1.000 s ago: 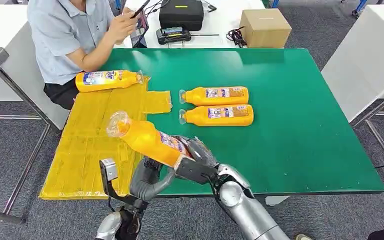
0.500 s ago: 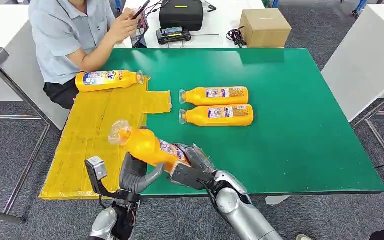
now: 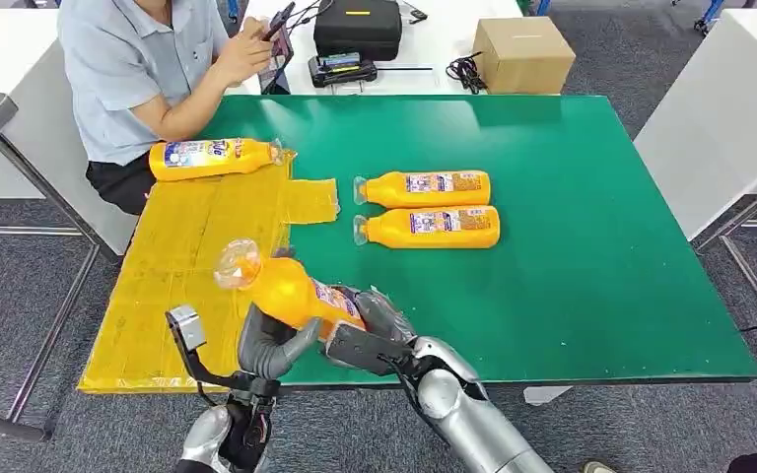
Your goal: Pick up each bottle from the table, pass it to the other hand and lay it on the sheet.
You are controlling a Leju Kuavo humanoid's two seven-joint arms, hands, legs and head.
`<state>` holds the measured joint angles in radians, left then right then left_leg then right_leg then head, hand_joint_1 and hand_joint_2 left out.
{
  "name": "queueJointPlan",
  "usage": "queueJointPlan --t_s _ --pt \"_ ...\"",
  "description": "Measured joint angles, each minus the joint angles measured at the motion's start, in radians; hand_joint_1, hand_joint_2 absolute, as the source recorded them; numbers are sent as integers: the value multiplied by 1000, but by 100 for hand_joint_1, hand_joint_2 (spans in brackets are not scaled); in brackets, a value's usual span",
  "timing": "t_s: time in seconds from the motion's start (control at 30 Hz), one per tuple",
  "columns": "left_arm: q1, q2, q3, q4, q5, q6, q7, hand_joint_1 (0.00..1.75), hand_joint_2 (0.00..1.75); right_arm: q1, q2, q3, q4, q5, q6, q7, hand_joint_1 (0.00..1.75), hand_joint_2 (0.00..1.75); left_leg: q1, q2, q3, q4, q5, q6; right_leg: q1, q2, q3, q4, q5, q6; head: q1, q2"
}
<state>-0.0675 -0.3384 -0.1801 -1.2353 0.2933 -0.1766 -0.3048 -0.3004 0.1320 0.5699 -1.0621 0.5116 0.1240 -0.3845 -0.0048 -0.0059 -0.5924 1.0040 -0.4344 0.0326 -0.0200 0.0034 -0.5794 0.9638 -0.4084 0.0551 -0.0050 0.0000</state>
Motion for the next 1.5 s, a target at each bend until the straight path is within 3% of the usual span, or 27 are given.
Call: queueJointPlan --t_s 0.2,0.37,0.4,0.43,0.77,0.97,1.23,1.5 --pt "-12 0 1 22 12 3 -11 175 175 -9 0 8 13 -15 1 -6 175 175 0 0 0 0 0 0 0 0 0 0 0 0 0 0" --pt "-14 0 4 29 12 5 -17 175 175 -9 0 11 18 -18 0 -7 148 175 0 0 0 0 0 0 0 0 0 0 0 0 0 0" --pt "-14 0 4 30 8 8 -22 175 175 -9 0 11 18 -21 -1 -7 94 175 0 0 0 0 0 0 0 0 0 0 0 0 0 0" --pt "-14 0 4 30 -4 17 -30 175 175 -8 0 11 19 -25 -2 -7 3 175 0 0 0 0 0 0 0 0 0 0 0 0 0 0" --pt "-12 0 -6 0 -130 91 -60 175 175 6 2 14 19 -35 -4 0 0 175 0 0 0 0 0 0 0 0 0 0 0 0 0 0" --pt "-2 0 -12 -65 -403 256 -13 175 175 48 1 5 3 -25 -30 13 0 175 0 0 0 0 0 0 0 0 0 0 0 0 0 0" --pt "28 0 -7 -164 -481 253 6 175 175 108 -1 -27 -27 5 -45 21 0 175 0 0 -1 0 0 0 0 0 -1 0 0 0 0 0" --pt "36 5 -5 -317 -1204 516 36 175 175 152 2 -71 -57 53 -54 29 0 175 0 0 -1 0 0 0 0 0 -1 0 0 0 0 0"
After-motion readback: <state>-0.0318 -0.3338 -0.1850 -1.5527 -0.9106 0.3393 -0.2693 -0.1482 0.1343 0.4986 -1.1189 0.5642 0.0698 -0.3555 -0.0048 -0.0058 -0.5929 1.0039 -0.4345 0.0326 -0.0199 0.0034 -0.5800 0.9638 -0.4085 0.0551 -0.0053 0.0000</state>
